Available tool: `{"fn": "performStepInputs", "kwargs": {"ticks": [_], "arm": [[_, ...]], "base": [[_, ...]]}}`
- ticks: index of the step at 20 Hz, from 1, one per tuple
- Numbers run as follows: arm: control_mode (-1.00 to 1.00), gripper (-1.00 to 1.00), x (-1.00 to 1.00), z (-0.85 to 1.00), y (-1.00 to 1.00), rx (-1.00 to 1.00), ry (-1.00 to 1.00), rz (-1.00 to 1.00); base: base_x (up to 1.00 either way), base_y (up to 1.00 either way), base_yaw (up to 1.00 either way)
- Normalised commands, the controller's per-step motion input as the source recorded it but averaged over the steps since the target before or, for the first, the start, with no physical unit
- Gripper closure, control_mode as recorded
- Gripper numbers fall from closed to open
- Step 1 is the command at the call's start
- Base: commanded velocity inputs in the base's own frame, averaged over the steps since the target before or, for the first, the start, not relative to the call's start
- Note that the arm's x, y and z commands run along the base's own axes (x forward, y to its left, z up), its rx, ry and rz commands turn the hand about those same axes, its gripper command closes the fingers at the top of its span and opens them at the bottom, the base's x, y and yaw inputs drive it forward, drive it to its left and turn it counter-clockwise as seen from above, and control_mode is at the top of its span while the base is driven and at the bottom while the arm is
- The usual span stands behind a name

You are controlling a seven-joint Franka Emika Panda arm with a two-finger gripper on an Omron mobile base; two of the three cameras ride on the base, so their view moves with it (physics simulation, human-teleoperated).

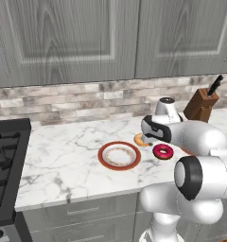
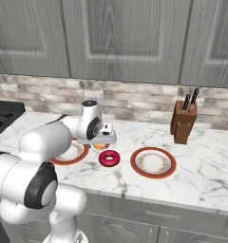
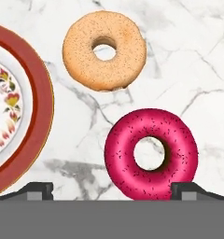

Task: Place the pastries on the plates.

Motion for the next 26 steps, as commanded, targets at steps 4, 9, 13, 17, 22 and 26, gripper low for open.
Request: {"fn": "performStepInputs", "kwargs": {"ticks": [4, 9, 13, 17, 22, 26], "arm": [[-1.00, -1.00, 0.00, 0.00, 0.00, 0.04, 0.03, -0.15], [-1.00, -1.00, 0.22, -0.04, -0.20, 0.05, 0.02, -0.12], [-1.00, -1.00, 0.00, -0.26, -0.22, 0.02, 0.00, -0.07], [-1.00, -1.00, 0.00, -0.33, 0.00, 0.01, 0.00, 0.00], [-1.00, -1.00, 0.00, -0.35, 0.05, 0.00, 0.00, 0.00], [-1.00, -1.00, -0.05, -0.16, 0.22, 0.00, 0.00, 0.00]], "base": [[0.00, 0.00, 0.00], [0.00, 0.00, 0.00], [0.00, 0.00, 0.00], [0.00, 0.00, 0.00], [0.00, 0.00, 0.00], [0.00, 0.00, 0.00]]}}
